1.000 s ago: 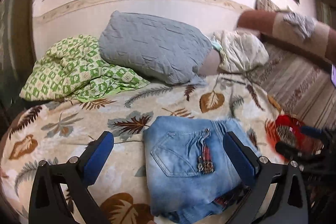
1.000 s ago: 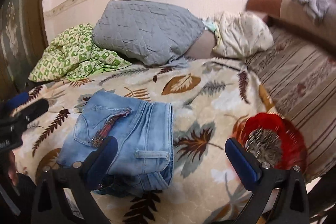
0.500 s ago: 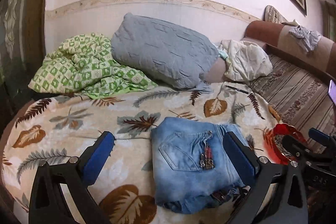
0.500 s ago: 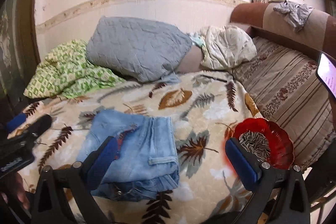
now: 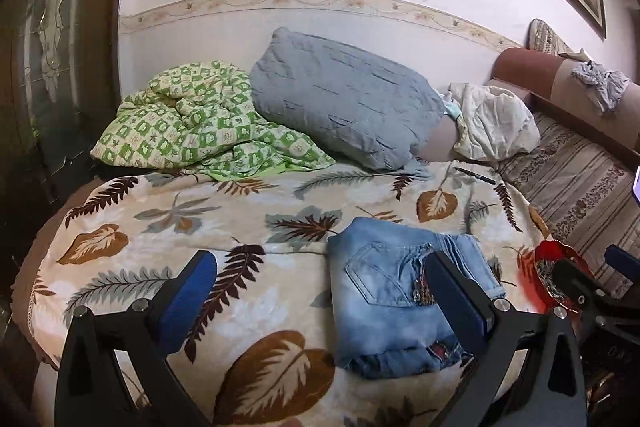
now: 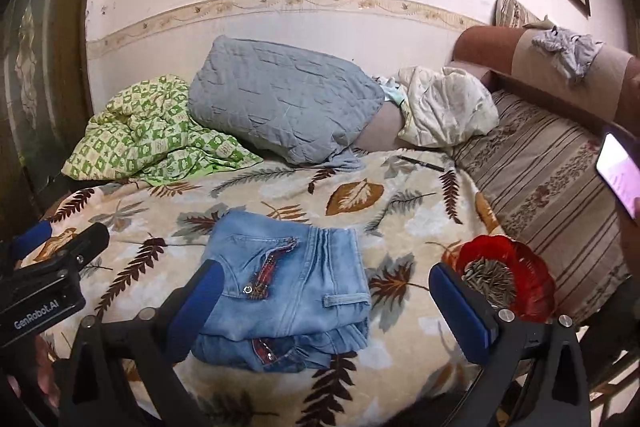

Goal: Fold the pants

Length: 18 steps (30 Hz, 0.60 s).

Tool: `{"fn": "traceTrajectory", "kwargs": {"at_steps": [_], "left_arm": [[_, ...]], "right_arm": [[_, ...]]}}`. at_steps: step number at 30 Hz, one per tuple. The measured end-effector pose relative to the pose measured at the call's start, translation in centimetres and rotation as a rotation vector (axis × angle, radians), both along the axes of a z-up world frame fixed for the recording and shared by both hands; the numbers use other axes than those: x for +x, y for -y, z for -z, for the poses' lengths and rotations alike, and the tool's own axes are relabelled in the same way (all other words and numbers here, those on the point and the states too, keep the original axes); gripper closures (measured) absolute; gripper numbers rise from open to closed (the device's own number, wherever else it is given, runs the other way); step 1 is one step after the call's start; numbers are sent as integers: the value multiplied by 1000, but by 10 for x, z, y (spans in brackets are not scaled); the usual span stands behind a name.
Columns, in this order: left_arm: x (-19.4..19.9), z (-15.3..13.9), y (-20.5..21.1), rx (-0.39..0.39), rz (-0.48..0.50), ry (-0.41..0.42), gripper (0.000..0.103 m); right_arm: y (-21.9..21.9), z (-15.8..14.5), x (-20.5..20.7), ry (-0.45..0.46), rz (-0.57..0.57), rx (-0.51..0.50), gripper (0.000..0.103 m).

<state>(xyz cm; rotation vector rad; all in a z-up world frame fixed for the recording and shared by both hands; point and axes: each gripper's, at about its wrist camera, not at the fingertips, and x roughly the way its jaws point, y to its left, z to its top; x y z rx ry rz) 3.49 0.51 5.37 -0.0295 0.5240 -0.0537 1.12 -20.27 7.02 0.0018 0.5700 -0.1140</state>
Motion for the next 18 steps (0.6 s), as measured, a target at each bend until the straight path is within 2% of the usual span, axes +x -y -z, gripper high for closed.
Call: {"fn": "traceTrajectory", "kwargs": {"at_steps": [4,9,12,18], "left_arm": [[-10,2,2,15,13,-10,0],[-19,7,14,22,41,-43,0],[-25,9,23,27,45,-51,0],[-34,13,35,26,65,-63,0]], "right_arm": [[5,3,-15,-8,24,-9,0],[18,20,-23,-61,24,58,0],[23,26,-27,-75,24,64,0],[28,29,-34,-69,18,76,0]]}}
